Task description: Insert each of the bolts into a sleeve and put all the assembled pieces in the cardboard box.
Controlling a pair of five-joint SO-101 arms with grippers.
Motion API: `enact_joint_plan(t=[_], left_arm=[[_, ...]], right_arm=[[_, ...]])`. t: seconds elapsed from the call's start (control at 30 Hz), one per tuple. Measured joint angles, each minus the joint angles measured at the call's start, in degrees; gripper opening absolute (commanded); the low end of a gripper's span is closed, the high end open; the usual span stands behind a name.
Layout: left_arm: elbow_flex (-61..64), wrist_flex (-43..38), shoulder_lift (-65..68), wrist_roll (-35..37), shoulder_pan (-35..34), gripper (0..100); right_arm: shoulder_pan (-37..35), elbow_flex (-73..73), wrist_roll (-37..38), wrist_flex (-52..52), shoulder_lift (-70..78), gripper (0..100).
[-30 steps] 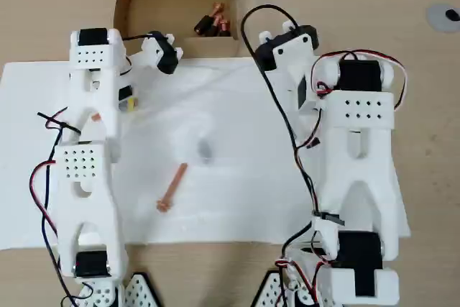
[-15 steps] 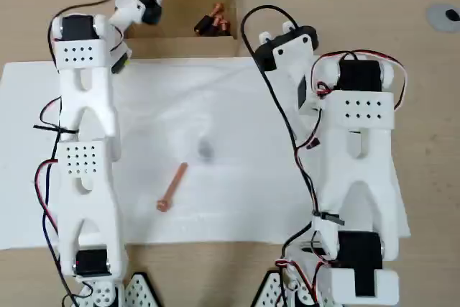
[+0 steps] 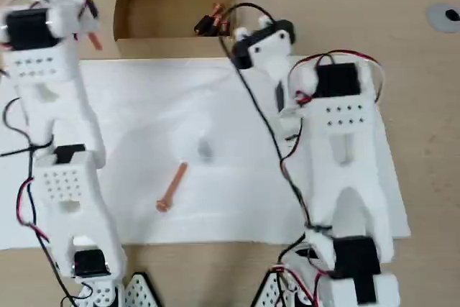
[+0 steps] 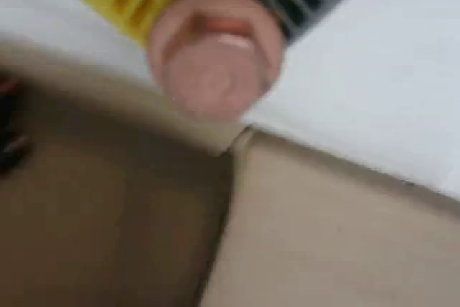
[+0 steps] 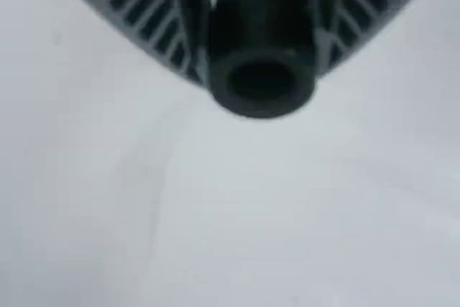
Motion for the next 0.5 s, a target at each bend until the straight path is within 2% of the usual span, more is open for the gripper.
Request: enact_joint_plan(t=[0.13, 0.23, 0.5], left_arm=[[0.5, 0.1, -9.7, 1.7, 1.6, 0], [5.8, 0.1, -17.9, 2.0, 3.6, 0], [37.0, 0.1, -43.7, 2.0, 9.9, 0]], right_arm=[[-7.2, -1.4, 0.0, -2.5, -6.1, 1.0], [-12.1, -2.4, -0.2, -4.8, -11.4, 1.0], [-15.1, -2.4, -0.4, -8.4, -22.6, 1.0]])
